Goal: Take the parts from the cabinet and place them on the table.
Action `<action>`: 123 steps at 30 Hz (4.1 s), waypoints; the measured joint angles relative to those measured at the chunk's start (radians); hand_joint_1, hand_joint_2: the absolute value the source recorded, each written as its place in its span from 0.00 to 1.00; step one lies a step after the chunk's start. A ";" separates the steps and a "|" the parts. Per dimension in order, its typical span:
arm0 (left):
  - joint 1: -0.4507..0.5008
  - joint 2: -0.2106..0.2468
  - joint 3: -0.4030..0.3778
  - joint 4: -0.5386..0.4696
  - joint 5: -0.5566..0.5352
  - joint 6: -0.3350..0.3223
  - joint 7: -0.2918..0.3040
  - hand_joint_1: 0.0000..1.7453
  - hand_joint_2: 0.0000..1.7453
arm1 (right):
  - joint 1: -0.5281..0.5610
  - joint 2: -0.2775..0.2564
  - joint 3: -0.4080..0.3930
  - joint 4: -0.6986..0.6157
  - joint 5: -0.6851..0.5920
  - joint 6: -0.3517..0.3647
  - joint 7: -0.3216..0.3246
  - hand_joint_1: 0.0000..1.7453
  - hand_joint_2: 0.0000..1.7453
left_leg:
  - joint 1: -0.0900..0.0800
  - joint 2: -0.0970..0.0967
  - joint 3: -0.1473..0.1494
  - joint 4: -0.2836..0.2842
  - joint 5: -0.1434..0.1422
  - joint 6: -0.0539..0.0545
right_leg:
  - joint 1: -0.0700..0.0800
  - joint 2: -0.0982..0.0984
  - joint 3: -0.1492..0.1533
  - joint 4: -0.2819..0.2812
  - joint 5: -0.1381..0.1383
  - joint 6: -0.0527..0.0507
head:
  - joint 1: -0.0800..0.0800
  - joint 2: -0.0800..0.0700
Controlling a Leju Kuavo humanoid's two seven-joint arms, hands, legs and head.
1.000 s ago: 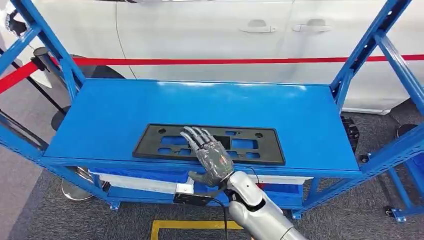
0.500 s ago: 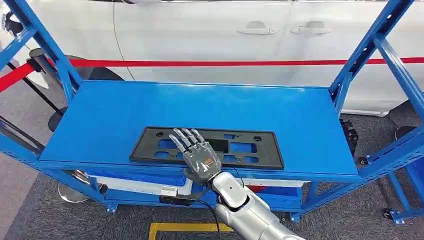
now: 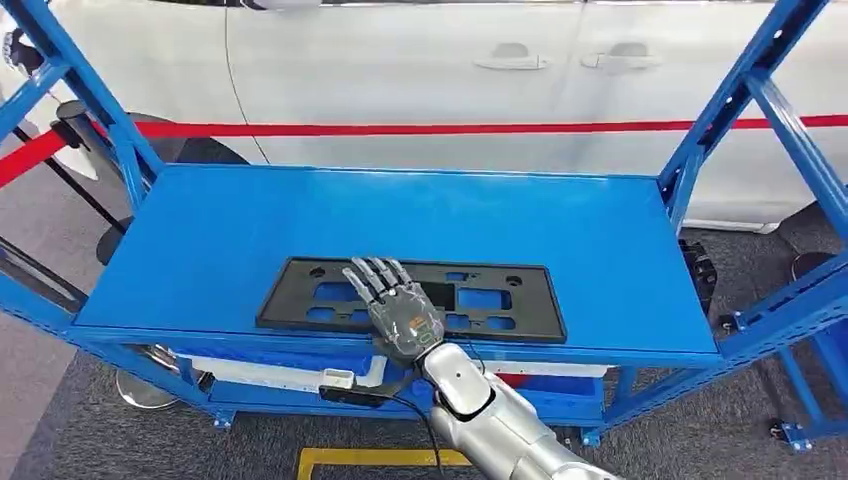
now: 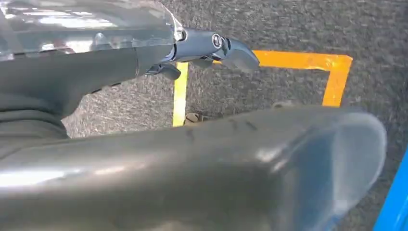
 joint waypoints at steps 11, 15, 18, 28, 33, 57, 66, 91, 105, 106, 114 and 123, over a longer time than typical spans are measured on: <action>0.001 0.002 0.018 0.000 -0.028 0.010 -0.011 0.00 0.00 | -0.059 0.014 -0.033 0.125 0.082 -0.023 0.167 0.77 1.00 | 0.005 0.003 -0.031 0.067 0.007 -0.011 | -0.001 -0.003 0.024 -0.014 -0.001 -0.022 | -0.001 0.000; 0.001 0.003 0.024 0.000 -0.039 0.009 -0.012 0.00 0.00 | -0.078 0.007 -0.072 0.165 0.116 -0.024 0.227 0.84 1.00 | -0.006 0.001 -0.006 0.008 0.003 0.008 | 0.003 -0.002 0.019 -0.013 -0.001 -0.004 | 0.000 0.000; 0.000 0.002 0.025 0.000 -0.043 0.009 -0.012 0.00 0.00 | -0.085 -0.002 -0.099 0.181 0.127 -0.026 0.240 0.89 1.00 | 0.003 0.003 -0.001 -0.007 0.014 0.029 | 0.002 -0.002 0.011 0.016 -0.029 0.012 | 0.002 0.000; -0.001 -0.001 0.033 0.000 -0.056 0.007 -0.019 0.00 0.00 | -0.086 -0.026 -0.133 0.220 0.146 -0.039 0.259 1.00 1.00 | -0.008 0.000 -0.004 0.002 0.007 0.026 | 0.009 -0.004 0.015 -0.016 0.004 0.001 | 0.000 0.000; -0.001 0.000 0.034 0.000 -0.063 -0.006 -0.045 0.00 0.00 | -0.086 -0.029 -0.148 0.225 0.162 -0.056 0.256 1.00 1.00 | -0.005 0.002 -0.007 0.015 -0.010 0.000 | -0.003 -0.004 0.021 -0.032 0.015 -0.017 | 0.000 0.000; -0.008 0.006 0.147 0.001 0.028 -0.097 -0.172 0.00 1.00 | -0.037 -0.052 -0.324 -0.193 -0.708 0.092 -0.464 1.00 1.00 | -0.002 0.006 0.006 0.000 0.009 0.035 | 0.005 -0.001 0.003 0.041 0.002 0.000 | 0.002 0.000; 0.000 0.013 0.166 0.001 0.003 -0.188 -0.252 0.00 1.00 | 0.120 -0.155 -0.332 -0.752 -1.340 0.536 -0.665 1.00 1.00 | 0.000 0.005 -0.077 0.165 -0.100 -0.005 | -0.002 -0.011 0.021 -0.037 0.017 -0.021 | -0.002 0.000; -0.012 0.006 0.211 0.001 0.000 -0.084 -0.062 0.00 1.00 | 0.304 -0.274 -0.292 -1.098 -1.807 1.170 -0.603 1.00 1.00 | -0.003 0.000 -0.055 0.009 0.061 0.011 | 0.000 -0.004 0.084 -0.021 -0.052 0.011 | 0.001 0.000; -0.013 0.037 0.225 -0.002 -0.022 -0.093 -0.061 0.00 1.00 | 0.366 -0.300 -0.306 -1.227 -1.724 1.093 -0.651 1.00 1.00 | -0.013 0.003 0.102 -0.016 -0.074 0.016 | 0.012 -0.011 -0.039 -0.008 0.054 -0.017 | -0.003 0.000; -0.012 0.037 0.225 -0.002 -0.024 -0.096 -0.066 0.00 1.00 | 0.368 -0.306 -0.306 -1.228 -1.704 1.100 -0.660 1.00 1.00 | -0.018 0.002 0.091 -0.013 -0.065 0.019 | 0.009 -0.013 -0.036 -0.011 0.060 -0.010 | -0.002 0.000; -0.012 0.033 0.227 -0.001 -0.056 -0.106 -0.073 0.00 1.00 | 0.404 -0.311 -0.311 -1.289 -1.617 1.129 -0.663 1.00 1.00 | -0.009 0.013 0.022 -0.033 0.015 0.049 | -0.009 -0.006 -0.114 0.259 -0.152 0.035 | -0.002 0.000; -0.011 0.031 0.227 -0.001 -0.063 -0.109 -0.070 0.00 1.00 | 0.414 -0.309 -0.311 -1.324 -1.606 1.123 -0.665 1.00 1.00 | -0.005 0.011 -0.058 -0.001 0.077 0.001 | -0.007 0.000 0.108 -0.020 -0.068 0.011 | -0.001 0.000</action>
